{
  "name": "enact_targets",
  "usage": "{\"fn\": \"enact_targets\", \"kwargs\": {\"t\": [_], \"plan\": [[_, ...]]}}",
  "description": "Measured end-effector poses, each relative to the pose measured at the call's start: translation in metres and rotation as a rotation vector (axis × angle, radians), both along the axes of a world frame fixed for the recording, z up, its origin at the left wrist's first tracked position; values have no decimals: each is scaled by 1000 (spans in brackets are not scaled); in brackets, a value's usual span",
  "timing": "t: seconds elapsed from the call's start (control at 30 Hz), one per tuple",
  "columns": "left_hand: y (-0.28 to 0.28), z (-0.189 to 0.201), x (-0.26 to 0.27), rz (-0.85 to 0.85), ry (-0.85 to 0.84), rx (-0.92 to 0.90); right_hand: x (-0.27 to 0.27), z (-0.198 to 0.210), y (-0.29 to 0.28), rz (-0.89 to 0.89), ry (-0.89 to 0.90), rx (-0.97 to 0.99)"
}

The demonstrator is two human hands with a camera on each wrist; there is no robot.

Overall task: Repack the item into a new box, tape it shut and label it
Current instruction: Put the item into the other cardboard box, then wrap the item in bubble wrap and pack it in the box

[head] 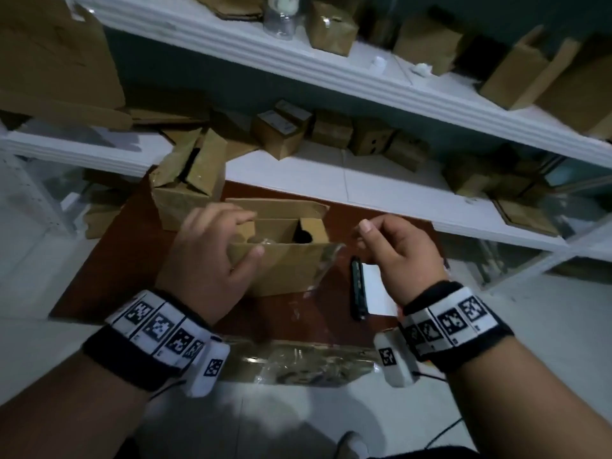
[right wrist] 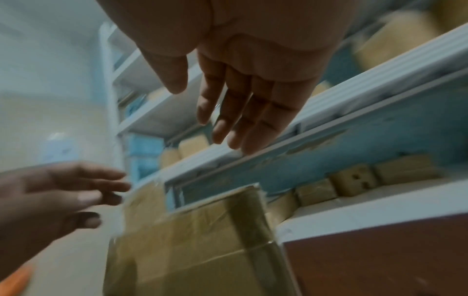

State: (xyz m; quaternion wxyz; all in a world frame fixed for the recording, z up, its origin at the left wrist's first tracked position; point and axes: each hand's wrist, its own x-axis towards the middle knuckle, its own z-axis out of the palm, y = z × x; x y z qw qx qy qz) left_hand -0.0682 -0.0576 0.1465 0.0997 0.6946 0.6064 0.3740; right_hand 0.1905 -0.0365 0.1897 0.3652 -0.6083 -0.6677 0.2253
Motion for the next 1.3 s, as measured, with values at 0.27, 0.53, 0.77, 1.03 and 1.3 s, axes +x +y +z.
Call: {"fn": "enact_targets", "kwargs": {"t": [0.27,0.53,0.77,1.03,1.3], "plan": [[-41,7,89,-282,-44,-17,82,-37,-56,-422,294,-65],[-28,-41,173,-407,156,-355,161,-86,-70,-851,559,-195],[24,-52,231,-343,224,-483,193,-104,-47,-952,534,-338],[80,-60,285,-282,251,-480,207,-119,-33,-1001,506,-510],[141,-66,334,-333,355,-555,214,-136,-31,-944,579,-623]]}}
